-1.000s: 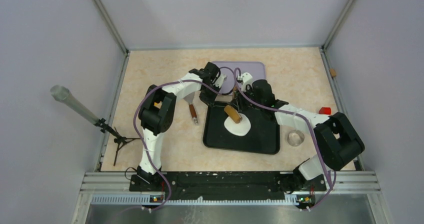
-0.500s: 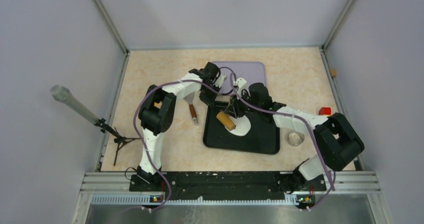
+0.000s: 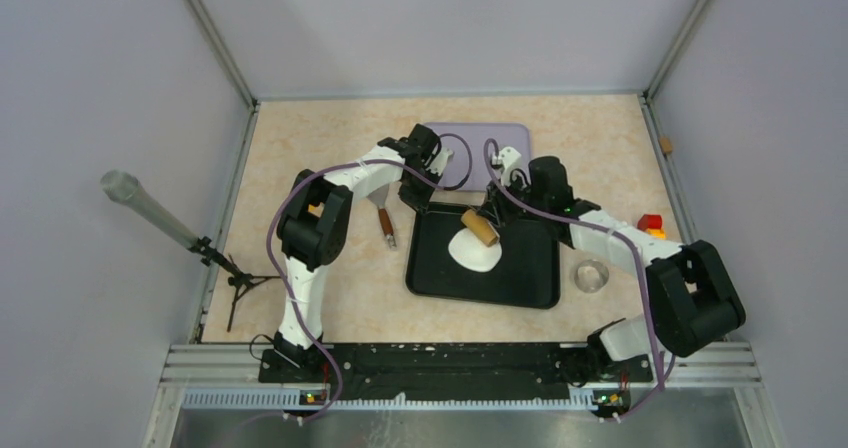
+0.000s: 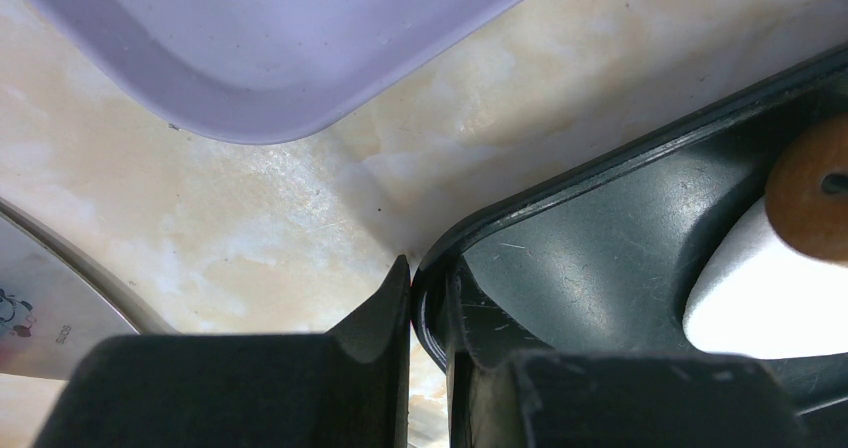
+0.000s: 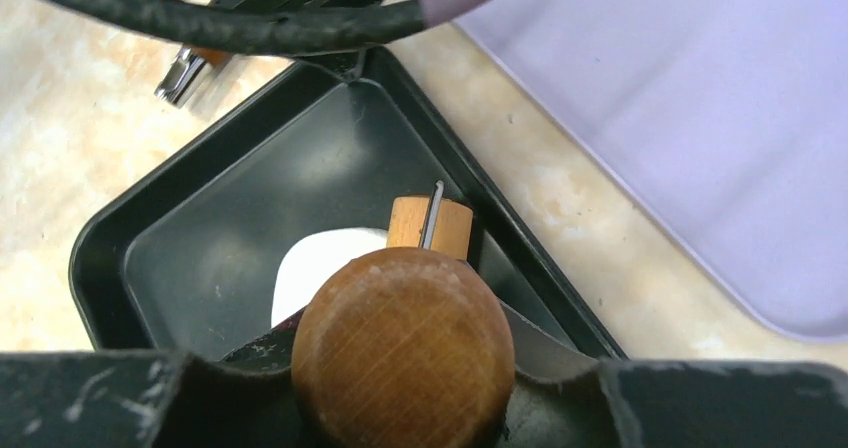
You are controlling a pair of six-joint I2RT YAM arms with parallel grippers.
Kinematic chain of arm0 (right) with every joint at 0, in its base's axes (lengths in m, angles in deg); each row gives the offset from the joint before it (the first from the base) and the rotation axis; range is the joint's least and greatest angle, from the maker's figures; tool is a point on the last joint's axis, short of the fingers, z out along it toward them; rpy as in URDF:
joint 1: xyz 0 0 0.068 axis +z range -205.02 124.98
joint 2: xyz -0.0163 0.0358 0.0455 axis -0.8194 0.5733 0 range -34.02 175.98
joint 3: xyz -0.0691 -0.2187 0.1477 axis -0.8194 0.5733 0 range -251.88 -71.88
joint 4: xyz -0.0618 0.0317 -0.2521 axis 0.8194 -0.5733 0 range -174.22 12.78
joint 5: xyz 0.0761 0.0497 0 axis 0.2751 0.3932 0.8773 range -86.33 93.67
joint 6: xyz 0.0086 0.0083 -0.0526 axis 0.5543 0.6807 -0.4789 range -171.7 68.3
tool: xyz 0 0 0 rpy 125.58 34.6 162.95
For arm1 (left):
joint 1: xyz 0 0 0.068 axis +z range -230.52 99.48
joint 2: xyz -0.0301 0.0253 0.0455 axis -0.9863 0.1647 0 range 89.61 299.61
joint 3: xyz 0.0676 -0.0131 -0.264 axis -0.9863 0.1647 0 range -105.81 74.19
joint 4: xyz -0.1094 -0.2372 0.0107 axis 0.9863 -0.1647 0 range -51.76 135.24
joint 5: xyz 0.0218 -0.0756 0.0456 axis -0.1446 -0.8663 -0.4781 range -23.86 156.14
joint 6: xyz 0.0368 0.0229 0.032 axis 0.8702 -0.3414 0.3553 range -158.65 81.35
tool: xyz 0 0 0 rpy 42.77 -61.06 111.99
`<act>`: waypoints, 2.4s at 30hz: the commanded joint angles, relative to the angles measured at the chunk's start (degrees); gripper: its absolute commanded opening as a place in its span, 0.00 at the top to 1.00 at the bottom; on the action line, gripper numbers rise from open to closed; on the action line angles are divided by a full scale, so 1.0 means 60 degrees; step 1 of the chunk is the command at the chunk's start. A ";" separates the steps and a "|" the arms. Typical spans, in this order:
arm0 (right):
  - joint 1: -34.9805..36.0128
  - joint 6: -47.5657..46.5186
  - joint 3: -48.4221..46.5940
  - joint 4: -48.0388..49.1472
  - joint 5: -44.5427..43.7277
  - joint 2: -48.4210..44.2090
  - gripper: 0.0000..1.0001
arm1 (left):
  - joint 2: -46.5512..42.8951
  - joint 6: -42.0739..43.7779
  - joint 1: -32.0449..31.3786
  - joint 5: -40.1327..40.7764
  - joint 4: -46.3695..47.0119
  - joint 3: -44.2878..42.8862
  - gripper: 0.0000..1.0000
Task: Roll out the dumpling wrappers from the dough
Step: Flatten out the dough on the work surface.
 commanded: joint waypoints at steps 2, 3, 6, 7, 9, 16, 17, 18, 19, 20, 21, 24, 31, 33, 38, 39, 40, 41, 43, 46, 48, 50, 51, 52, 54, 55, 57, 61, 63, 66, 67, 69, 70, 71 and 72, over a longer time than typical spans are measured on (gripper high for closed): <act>0.0467 -0.1574 0.0461 -0.2339 0.1200 0.0309 1.00 | 0.0146 0.0015 0.0251 0.1677 0.0489 0.0288 1.00; 0.0560 -0.1741 0.0479 -0.2432 0.1295 0.0351 1.00 | 0.0152 -0.0191 0.0264 0.1679 0.0486 0.0287 1.00; 0.0838 -0.1987 0.0483 -0.2596 0.1316 0.0523 1.00 | 0.0166 -0.0287 0.0300 0.1665 0.0467 0.0258 1.00; 0.0909 -0.2060 0.0439 -0.2676 0.1324 0.0567 1.00 | 0.0164 -0.0302 0.0316 0.1663 0.0458 0.0250 1.00; 0.1027 -0.2189 0.0377 -0.2788 0.1326 0.0655 1.00 | 0.0166 -0.0327 0.0344 0.1663 0.0471 0.0262 1.00; 0.1439 -0.2810 0.0336 -0.3273 0.1381 0.0706 1.00 | 0.0168 -0.0400 0.0389 0.1648 0.0482 0.0262 1.00; 0.1485 -0.2890 0.0337 -0.3330 0.1418 0.0690 1.00 | 0.0175 -0.0404 0.0397 0.1659 0.0485 0.0260 1.00; 0.1530 -0.3030 0.0337 -0.3396 0.1476 0.0688 1.00 | 0.0176 -0.0408 0.0406 0.1662 0.0486 0.0259 1.00; 0.1574 -0.3115 0.0337 -0.3454 0.1523 0.0681 1.00 | 0.0182 -0.0416 0.0401 0.1663 0.0475 0.0269 1.00; 0.1625 -0.3192 0.0337 -0.3512 0.1555 0.0669 1.00 | 0.0171 -0.0418 0.0400 0.1652 0.0479 0.0271 1.00; 0.1650 -0.3263 0.0337 -0.3554 0.1590 0.0675 1.00 | 0.0168 -0.0422 0.0413 0.1656 0.0472 0.0270 1.00; 0.1743 -0.3423 0.0337 -0.3668 0.1615 0.0674 1.00 | 0.0182 -0.0423 0.0422 0.1663 0.0471 0.0259 1.00; 0.1952 -0.3772 0.0339 -0.3930 0.1761 0.0692 1.00 | 0.0168 -0.0462 0.0437 0.1690 0.0471 0.0260 1.00; 0.2001 -0.3913 0.0324 -0.4039 0.1898 0.0692 1.00 | 0.0182 -0.0494 0.0453 0.1719 0.0471 0.0248 1.00; 0.2296 -0.4160 0.0300 -0.4220 0.1954 0.0712 1.00 | 0.0209 -0.0547 0.0498 0.1695 0.0439 0.0228 1.00; 0.2349 -0.4177 0.0294 -0.4232 0.1937 0.0742 1.00 | 0.0200 -0.0548 0.0502 0.1702 0.0441 0.0230 1.00; 0.2394 -0.4200 0.0282 -0.4248 0.1934 0.0750 1.00 | 0.0201 -0.0550 0.0491 0.1706 0.0442 0.0236 1.00; 0.2418 -0.4198 0.0271 -0.4256 0.1934 0.0764 1.00 | 0.0194 -0.0562 0.0496 0.1707 0.0442 0.0229 1.00; 0.2436 -0.4211 0.0264 -0.4274 0.1945 0.0766 1.00 | 0.0193 -0.0556 0.0493 0.1707 0.0442 0.0238 1.00; 0.2438 -0.4089 0.0263 -0.4159 0.2007 0.0655 1.00 | 0.0197 -0.0601 0.0503 0.1714 0.0431 0.0209 1.00; 0.2438 -0.3928 0.0075 -0.4157 0.2083 0.0442 1.00 | 0.0172 -0.0738 0.0522 0.1816 0.0385 0.0170 1.00; 0.2385 -0.3781 -0.0497 -0.4253 0.2056 0.0100 1.00 | 0.0045 -0.0963 0.0557 0.1967 0.0397 0.0176 1.00; 0.2294 -0.3736 -0.0692 -0.4245 0.2090 -0.0153 1.00 | -0.0053 -0.1104 0.0588 0.2047 0.0418 0.0194 1.00; 0.2173 -0.3668 -0.0848 -0.4180 0.2185 -0.0420 1.00 | -0.0166 -0.1288 0.0629 0.2136 0.0444 0.0262 1.00; 0.1821 -0.3566 -0.0963 -0.3943 0.2299 -0.0939 1.00 | -0.0447 -0.1712 0.0708 0.2250 0.0587 0.0485 1.00; 0.1647 -0.3479 -0.0956 -0.3747 0.2276 -0.1163 1.00 | -0.0587 -0.1882 0.0759 0.2318 0.0688 0.0667 1.00; 0.1167 -0.3396 -0.0952 -0.3505 0.2318 -0.1443 1.00 | -0.0805 -0.2079 0.0861 0.2280 0.0891 0.0942 1.00; 0.0688 -0.2885 -0.0645 -0.2322 0.2142 -0.1441 1.00 | -0.0751 -0.2181 0.0949 0.1862 0.0859 0.0975 1.00; 0.0602 -0.2512 -0.0391 -0.1343 0.2015 -0.1321 1.00 | -0.0652 -0.2071 0.0944 0.1726 0.0805 0.0921 1.00; 0.0527 -0.2050 -0.0617 -0.0321 0.1588 -0.0716 1.00 | -0.0580 -0.1954 0.0942 0.1613 0.0787 0.0911 1.00; 0.0465 -0.1918 -0.0762 -0.0112 0.1543 -0.0465 1.00 | -0.0587 -0.1955 0.0942 0.1581 0.0831 0.0967 1.00; 0.0415 -0.1734 -0.0949 0.0226 0.1366 0.0078 1.00 | -0.0572 -0.1961 0.0947 0.1489 0.0903 0.1043 1.00; 0.0396 -0.1704 -0.0965 0.0365 0.1288 0.0308 1.00 | -0.0553 -0.1968 0.0954 0.1443 0.0906 0.1059 1.00; 0.0388 -0.1726 -0.0928 0.0486 0.1253 0.0529 1.00 | -0.0550 -0.1986 0.0964 0.1405 0.0928 0.1081 1.00; 0.0387 -0.1841 -0.0860 0.0562 0.1246 0.0701 1.00 | -0.0563 -0.1990 0.0978 0.1332 0.0984 0.1142 1.00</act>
